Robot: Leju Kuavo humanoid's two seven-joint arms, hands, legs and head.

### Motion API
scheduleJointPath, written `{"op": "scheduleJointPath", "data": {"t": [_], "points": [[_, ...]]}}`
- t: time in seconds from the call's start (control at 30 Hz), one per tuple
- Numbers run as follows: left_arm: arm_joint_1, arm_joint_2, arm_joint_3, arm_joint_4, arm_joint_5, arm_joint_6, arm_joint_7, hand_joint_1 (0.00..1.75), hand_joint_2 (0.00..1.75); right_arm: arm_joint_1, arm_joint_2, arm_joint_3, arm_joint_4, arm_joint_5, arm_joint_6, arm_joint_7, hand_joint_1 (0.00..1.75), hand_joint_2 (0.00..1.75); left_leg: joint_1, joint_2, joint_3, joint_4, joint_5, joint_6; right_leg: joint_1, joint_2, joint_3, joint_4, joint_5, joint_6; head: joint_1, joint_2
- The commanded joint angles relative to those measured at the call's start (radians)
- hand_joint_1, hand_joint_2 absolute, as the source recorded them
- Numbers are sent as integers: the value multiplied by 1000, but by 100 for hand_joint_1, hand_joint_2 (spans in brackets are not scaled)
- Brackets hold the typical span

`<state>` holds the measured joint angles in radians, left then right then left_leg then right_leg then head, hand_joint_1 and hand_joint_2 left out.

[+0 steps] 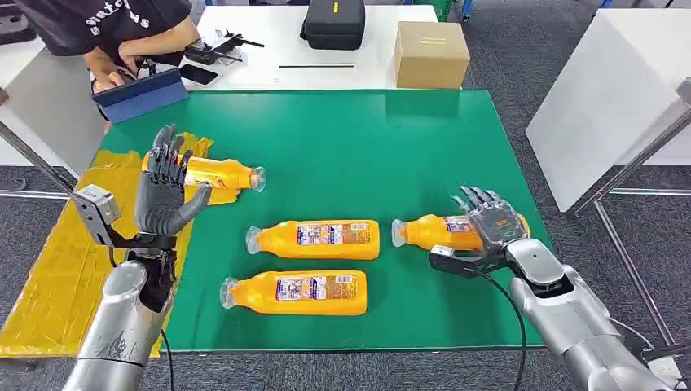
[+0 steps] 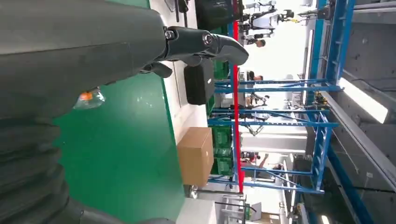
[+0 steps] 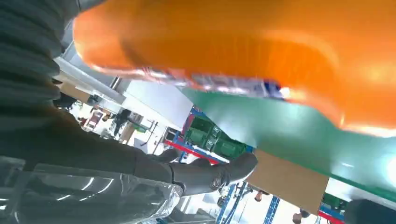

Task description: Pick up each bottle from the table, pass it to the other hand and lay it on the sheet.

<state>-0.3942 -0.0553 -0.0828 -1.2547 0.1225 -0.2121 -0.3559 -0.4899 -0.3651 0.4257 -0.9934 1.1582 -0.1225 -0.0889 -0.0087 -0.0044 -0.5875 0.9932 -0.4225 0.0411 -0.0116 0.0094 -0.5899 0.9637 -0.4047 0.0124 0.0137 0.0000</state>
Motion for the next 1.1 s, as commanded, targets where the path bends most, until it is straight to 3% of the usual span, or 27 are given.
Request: {"op": "scheduleJointPath", "data": {"t": [0.03, 0.37, 0.6, 1.1], "points": [[31, 15, 29, 25, 8, -2, -3, 0, 175, -19, 25, -34, 116, -20, 64, -1, 0, 175, 0, 1, 4, -1, -1, -2, 0, 0, 4, -1, -1, -1, 0, 0], [35, 11, 38, 22, 14, 2, 2, 0, 175, -61, 33, -61, 200, -37, 89, 28, 0, 175, 0, 1, 3, 0, -2, -3, 0, 0, 3, 0, -1, -1, 0, 0], [54, 23, 41, 21, 23, 9, 1, 0, 175, -145, 37, -79, 362, -67, 58, 7, 0, 175, -1, 2, 2, 0, -1, -2, 0, 1, 2, 0, 0, -1, 0, 0], [73, 29, 43, 17, 31, 11, -2, 0, 175, -163, 71, -66, 409, -62, 39, -6, 0, 175, 0, 3, 4, 0, -1, -3, 1, 2, 4, -1, -1, -1, 0, 0]]}}
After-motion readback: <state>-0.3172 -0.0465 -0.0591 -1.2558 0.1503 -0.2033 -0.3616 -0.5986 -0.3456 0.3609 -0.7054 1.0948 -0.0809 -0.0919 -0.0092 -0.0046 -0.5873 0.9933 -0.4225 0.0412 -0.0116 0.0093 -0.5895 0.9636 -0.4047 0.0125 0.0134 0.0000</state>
